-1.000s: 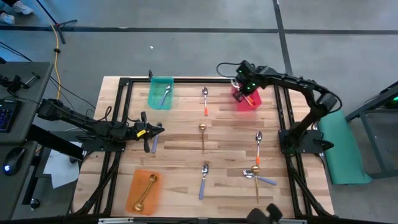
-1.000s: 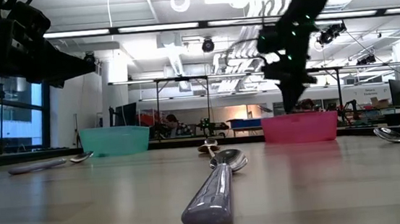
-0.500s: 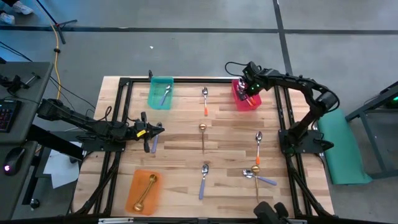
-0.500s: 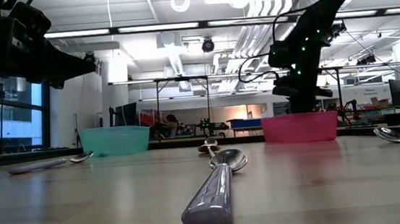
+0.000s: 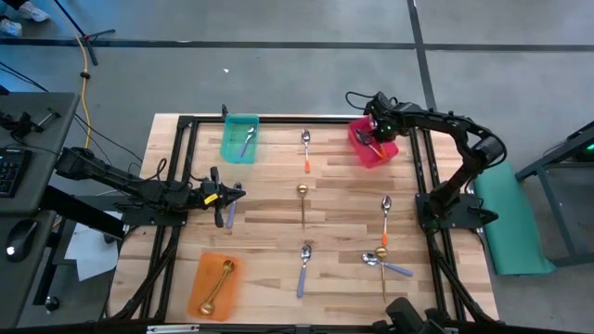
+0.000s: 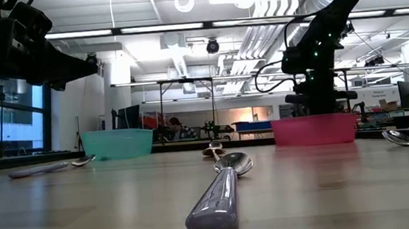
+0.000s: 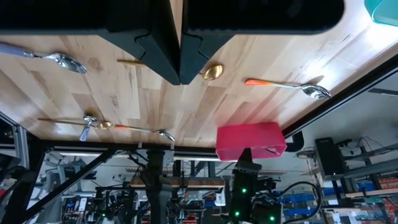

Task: Sort silverware by color (type)
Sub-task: Put the orange spoon into the pink bin

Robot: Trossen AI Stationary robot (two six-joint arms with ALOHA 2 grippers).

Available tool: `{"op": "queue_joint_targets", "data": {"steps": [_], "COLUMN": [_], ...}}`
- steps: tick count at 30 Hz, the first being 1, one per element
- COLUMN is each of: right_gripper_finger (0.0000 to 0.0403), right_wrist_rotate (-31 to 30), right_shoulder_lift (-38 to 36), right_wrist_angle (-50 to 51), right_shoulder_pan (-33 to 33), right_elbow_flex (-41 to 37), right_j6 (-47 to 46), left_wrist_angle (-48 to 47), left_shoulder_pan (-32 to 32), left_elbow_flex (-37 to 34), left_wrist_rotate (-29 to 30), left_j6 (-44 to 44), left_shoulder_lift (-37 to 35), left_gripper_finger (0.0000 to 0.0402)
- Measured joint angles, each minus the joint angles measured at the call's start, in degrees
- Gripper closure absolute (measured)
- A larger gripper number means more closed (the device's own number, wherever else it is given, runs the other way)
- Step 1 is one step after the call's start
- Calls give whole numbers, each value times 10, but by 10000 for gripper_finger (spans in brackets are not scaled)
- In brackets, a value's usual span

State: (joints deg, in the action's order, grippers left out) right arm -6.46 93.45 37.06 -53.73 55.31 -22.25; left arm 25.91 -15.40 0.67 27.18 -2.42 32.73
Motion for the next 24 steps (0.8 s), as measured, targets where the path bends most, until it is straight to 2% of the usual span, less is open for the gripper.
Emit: {"op": "queue_joint_targets", "data": {"steps": [6, 17, 24], "right_gripper_finger": [403, 403, 388], "right_wrist_rotate": [3, 9, 9], "right_shoulder_lift": [0, 0, 0], "right_wrist_angle": [17, 18, 15], "right_shoulder_pan": [9, 85, 97], "right_elbow_flex": [0, 0, 0], "right_j6": [-12, 83, 93], "left_wrist_angle": [-4, -5, -5], "left_shoulder_pan": [0, 0, 0], "left_elbow_flex": [0, 0, 0], "left_wrist_rotate": [0, 0, 0], "left_j6": [-3, -4, -5], "left_shoulder_lift": [0, 0, 0], "left_gripper_finger": [401, 401, 401]}}
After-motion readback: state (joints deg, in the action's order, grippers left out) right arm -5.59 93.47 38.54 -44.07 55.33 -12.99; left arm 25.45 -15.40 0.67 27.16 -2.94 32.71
